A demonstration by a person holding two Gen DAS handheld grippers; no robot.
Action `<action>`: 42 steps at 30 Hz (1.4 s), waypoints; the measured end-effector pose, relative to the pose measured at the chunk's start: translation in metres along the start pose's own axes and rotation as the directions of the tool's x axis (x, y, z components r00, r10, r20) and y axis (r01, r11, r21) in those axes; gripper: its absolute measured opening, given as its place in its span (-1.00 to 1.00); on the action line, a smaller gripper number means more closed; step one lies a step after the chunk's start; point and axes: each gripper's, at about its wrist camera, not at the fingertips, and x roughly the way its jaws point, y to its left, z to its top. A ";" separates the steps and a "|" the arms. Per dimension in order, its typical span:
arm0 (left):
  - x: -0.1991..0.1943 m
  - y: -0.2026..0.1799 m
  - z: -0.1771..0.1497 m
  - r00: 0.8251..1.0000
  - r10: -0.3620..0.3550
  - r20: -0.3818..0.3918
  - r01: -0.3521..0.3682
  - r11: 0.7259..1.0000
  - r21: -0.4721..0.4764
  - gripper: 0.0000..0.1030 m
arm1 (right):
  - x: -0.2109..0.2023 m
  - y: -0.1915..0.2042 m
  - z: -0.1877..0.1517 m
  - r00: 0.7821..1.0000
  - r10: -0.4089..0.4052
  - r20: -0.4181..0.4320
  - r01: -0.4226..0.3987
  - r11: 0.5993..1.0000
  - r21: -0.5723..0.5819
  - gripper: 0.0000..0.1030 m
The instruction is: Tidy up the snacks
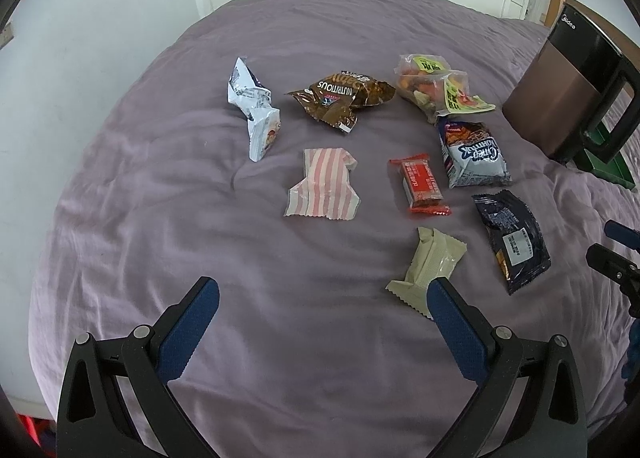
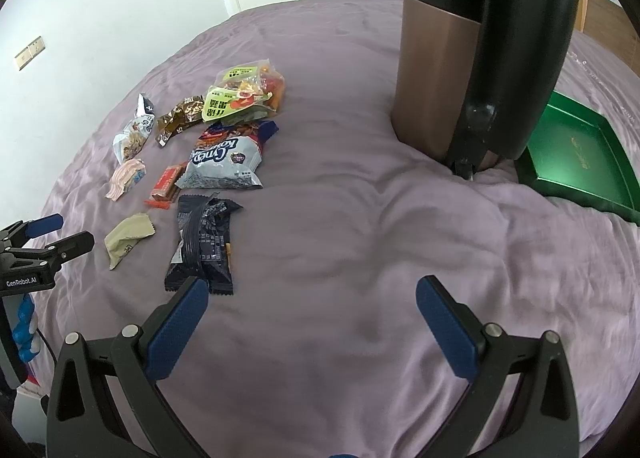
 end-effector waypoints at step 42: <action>0.052 -0.037 0.029 0.994 -0.023 -0.110 0.030 0.998 0.062 0.97 | 0.020 0.030 0.018 0.997 0.070 -0.039 -0.072 0.996 -0.052 1.00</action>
